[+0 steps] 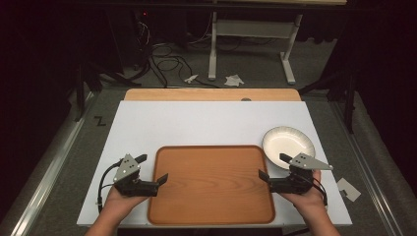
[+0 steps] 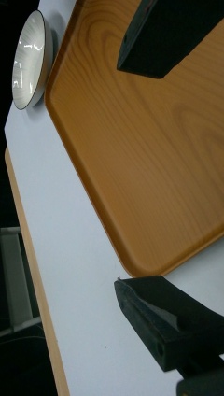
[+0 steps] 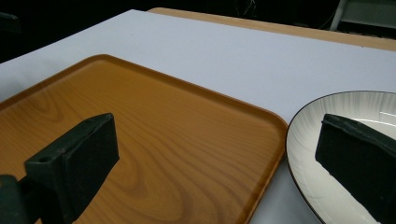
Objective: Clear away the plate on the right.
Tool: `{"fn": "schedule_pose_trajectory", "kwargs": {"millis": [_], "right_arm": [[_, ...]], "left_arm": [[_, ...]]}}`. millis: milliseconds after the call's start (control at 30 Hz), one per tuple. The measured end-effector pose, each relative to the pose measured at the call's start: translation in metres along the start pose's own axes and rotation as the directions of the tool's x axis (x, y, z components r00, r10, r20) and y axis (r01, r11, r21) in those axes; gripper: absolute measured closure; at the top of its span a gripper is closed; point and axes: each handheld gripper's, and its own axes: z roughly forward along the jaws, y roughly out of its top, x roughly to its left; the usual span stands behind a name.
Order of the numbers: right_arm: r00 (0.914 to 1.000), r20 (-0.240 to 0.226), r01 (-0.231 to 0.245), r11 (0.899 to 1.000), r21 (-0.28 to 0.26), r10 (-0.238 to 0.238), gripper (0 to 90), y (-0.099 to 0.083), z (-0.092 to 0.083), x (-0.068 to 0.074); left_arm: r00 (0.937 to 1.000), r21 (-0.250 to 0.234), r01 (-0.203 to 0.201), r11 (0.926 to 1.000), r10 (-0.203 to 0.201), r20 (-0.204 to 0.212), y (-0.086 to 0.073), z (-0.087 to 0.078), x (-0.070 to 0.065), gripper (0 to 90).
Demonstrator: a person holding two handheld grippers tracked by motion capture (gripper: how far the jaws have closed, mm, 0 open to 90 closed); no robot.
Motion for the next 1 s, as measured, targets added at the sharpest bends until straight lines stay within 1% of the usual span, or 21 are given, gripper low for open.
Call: {"fn": "schedule_pose_trajectory", "kwargs": {"millis": [267,333,433,467,500,567,633,667,700,733,767,800,833,867,900,933,967,1000], "right_arm": [[1.0,0.008,0.005,1.0,-0.01,-0.005,0.0,0.001,-0.002,-0.001],[0.9999,0.013,-0.007,1.0,-0.008,0.007,0.0,0.001,-0.003,-0.002],[0.9997,0.023,-0.006,1.0,-0.012,0.006,0.0,0.001,-0.004,-0.004],[0.9996,0.026,-0.015,1.0,-0.013,0.015,0.0,0.001,-0.005,-0.005],[0.9993,0.034,-0.017,1.0,-0.012,0.017,0.0,0.001,-0.006,-0.009],[0.9986,0.042,-0.03,0.999,-0.013,0.031,0.0,0.0,-0.008,-0.013],[0.9982,0.049,-0.035,0.999,-0.01,0.035,0.0,-0.001,-0.009,-0.015],[0.9975,0.056,-0.043,0.999,-0.012,0.043,0.0,-0.001,-0.01,-0.018],[0.9957,0.07,-0.06,0.998,-0.016,0.061,0.0,-0.003,-0.013,-0.023],[0.9957,0.07,-0.06,0.998,-0.016,0.061,0.0,-0.003,-0.013,-0.023],[0.9938,0.081,-0.074,0.997,-0.024,0.076,0.0,-0.003,-0.015,-0.029],[0.9938,0.081,-0.074,0.997,-0.024,0.076,0.0,-0.003,-0.015,-0.029],[0.9913,0.099,-0.084,0.996,-0.027,0.086,0.0,-0.004,-0.018,-0.034],[0.9901,0.108,-0.087,0.996,-0.026,0.09,0.0,-0.005,-0.019,-0.037],[0.989,0.111,-0.096,0.995,-0.027,0.099,0.0,-0.005,-0.02,-0.04],[0.989,0.111,-0.096,0.995,-0.027,0.099,0.0,-0.005,-0.02,-0.04],[0.9877,0.107,-0.112,0.993,-0.029,0.115,0.0,-0.006,-0.021,-0.043],[0.9854,0.114,-0.123,0.992,-0.036,0.127,0.0,-0.007,-0.024,-0.049]], "left_arm": [[1.0,-0.006,0.002,1.0,-0.002,-0.005,0.0,-0.001,0.0,0.3],[1.0,-0.009,0.004,1.0,-0.004,-0.004,0.0,-0.001,0.0,0.3],[1.0,-0.007,0.003,1.0,-0.003,-0.003,0.0,0.0,0.001,0.3],[1.0,-0.007,0.004,1.0,-0.004,-0.003,0.0,0.0,0.001,0.3],[1.0,-0.007,0.005,1.0,-0.005,-0.004,0.0,0.0,0.001,0.3],[1.0,-0.008,0.007,0.9999,-0.007,-0.005,0.0,-0.001,0.002,0.3],[1.0,-0.007,0.006,1.0,-0.006,-0.006,0.0,-0.001,0.002,0.3],[1.0,-0.008,0.007,0.9999,-0.007,-0.006,0.0,-0.001,0.002,0.3],[1.0,-0.009,0.005,0.9999,-0.006,-0.007,0.0,-0.001,0.002,0.3],[1.0,-0.009,0.005,0.9999,-0.006,-0.007,0.0,-0.001,0.002,0.3],[1.0,-0.009,0.005,0.9999,-0.005,-0.008,0.0,-0.001,0.002,0.3],[1.0,-0.009,0.005,0.9999,-0.006,-0.008,0.0,-0.001,0.002,0.3],[0.9999,-0.01,0.005,0.9999,-0.005,-0.012,0.0,-0.001,0.003,0.3],[0.9999,-0.01,0.01,0.9999,-0.01,-0.008,0.0,-0.001,0.003,0.3],[0.9998,-0.014,0.017,0.9998,-0.017,-0.003,0.0,-0.001,0.004,0.3],[0.9998,-0.014,0.017,0.9998,-0.017,-0.003,0.0,-0.001,0.004,0.3],[0.9998,-0.015,0.021,0.9997,-0.021,0.0,0.0,-0.001,0.004,0.3],[0.9999,-0.012,0.016,0.9998,-0.016,0.001,0.0,0.0,0.005,0.3]]}}
